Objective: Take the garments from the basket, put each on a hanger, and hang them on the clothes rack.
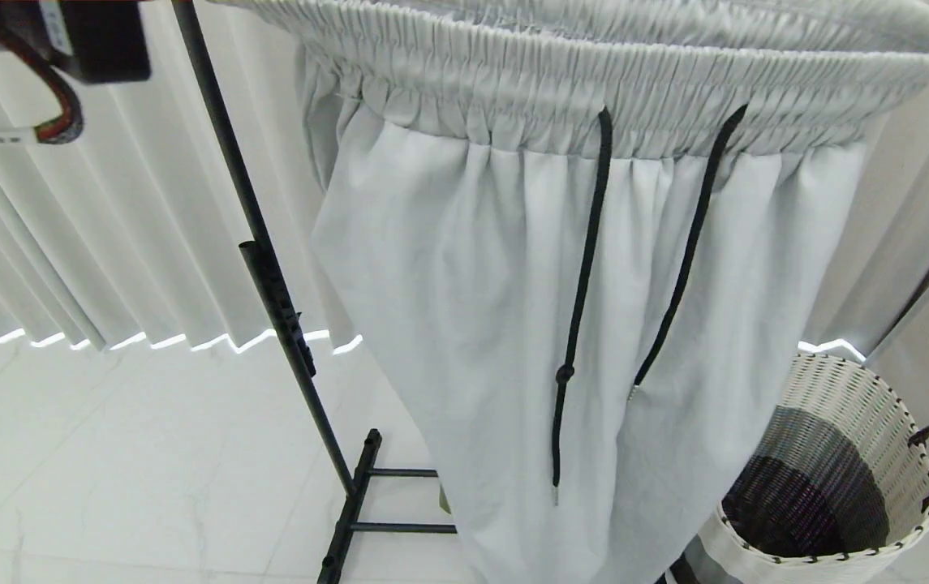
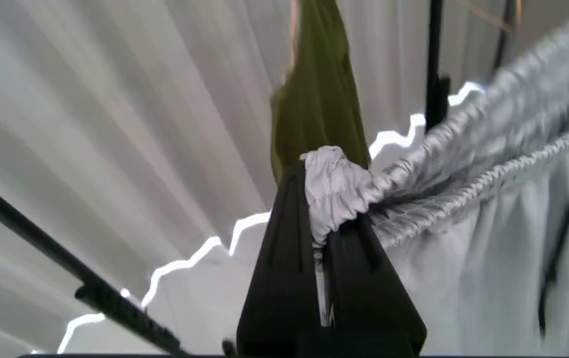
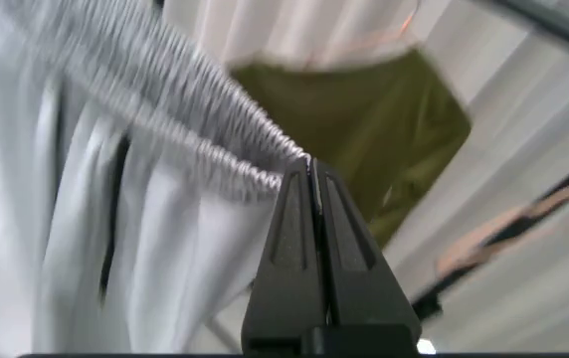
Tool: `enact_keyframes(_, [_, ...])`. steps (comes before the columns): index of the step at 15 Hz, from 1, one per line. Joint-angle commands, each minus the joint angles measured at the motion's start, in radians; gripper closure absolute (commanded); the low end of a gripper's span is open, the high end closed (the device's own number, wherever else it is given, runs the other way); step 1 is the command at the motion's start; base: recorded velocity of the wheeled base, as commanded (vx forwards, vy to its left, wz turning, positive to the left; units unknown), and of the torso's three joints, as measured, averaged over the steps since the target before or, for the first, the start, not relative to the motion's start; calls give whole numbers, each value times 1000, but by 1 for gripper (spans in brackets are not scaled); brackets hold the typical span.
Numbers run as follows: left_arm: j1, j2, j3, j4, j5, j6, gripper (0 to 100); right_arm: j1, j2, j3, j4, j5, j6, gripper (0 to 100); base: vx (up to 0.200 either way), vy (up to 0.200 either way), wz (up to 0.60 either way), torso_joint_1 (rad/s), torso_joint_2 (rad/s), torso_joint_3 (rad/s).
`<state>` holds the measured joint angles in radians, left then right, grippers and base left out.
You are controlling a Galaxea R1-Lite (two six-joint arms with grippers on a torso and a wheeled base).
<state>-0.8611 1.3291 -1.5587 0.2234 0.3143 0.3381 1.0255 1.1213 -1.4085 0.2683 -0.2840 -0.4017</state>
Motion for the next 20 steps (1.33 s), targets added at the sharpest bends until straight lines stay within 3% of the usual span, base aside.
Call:
enact_keyframes(1, [-1,48,-7,-16,2,-1,100,48,-74,-44,74,2,0,100,0,0,0,0,0,0])
enact_keyframes(5, [-7,74,-32,-32,0,-2,100,238,-75,-38,169,2,7,100,0,0,0,0,0,0])
enact_keyframes(12, [-9,35,-26,-3,12,-14,100,249,-49,-38,164,-6,7,100,0,0,0,0,0,0])
enact_keyframes(16, [-33,-74,-41,267,12,-77,100,199,-31,-43,147,-84,6,100,0,0,0,0,0,0])
enact_keyframes(20, [-156,-156,-43,441,11,-126,100,143,57,-36,-49,-87,6,100,0,0,0,0,0,0])
